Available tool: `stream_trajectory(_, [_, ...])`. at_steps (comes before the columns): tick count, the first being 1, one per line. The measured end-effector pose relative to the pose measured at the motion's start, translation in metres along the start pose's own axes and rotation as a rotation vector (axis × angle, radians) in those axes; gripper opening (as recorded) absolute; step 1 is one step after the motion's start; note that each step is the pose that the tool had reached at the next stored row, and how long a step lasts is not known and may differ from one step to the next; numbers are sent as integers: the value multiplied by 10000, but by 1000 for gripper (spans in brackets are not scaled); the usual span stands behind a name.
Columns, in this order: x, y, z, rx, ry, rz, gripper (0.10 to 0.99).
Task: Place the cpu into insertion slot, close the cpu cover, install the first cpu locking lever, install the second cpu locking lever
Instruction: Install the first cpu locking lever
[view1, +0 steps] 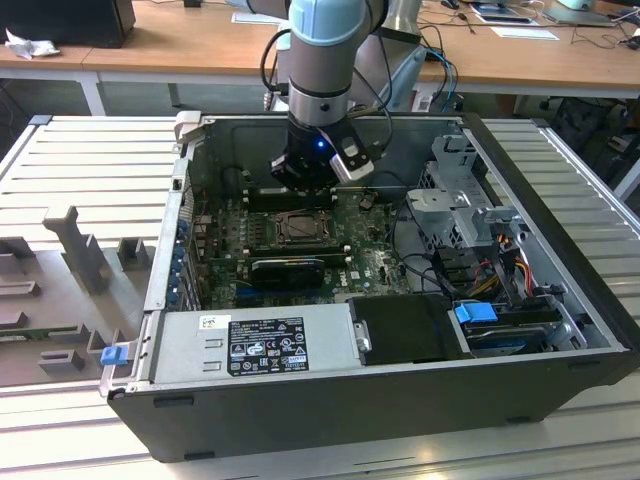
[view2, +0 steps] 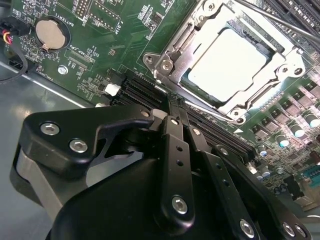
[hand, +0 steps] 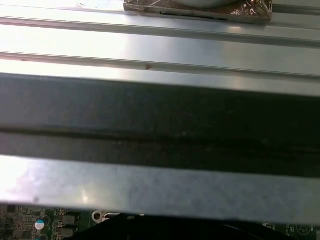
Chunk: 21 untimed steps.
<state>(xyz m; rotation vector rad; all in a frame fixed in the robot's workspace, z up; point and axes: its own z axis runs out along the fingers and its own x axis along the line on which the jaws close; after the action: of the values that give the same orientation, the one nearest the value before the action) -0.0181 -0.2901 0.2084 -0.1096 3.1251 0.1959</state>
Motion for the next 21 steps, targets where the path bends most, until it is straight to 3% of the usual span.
stream_trajectory(21, [-11,-11,28,11,-1,3,106])
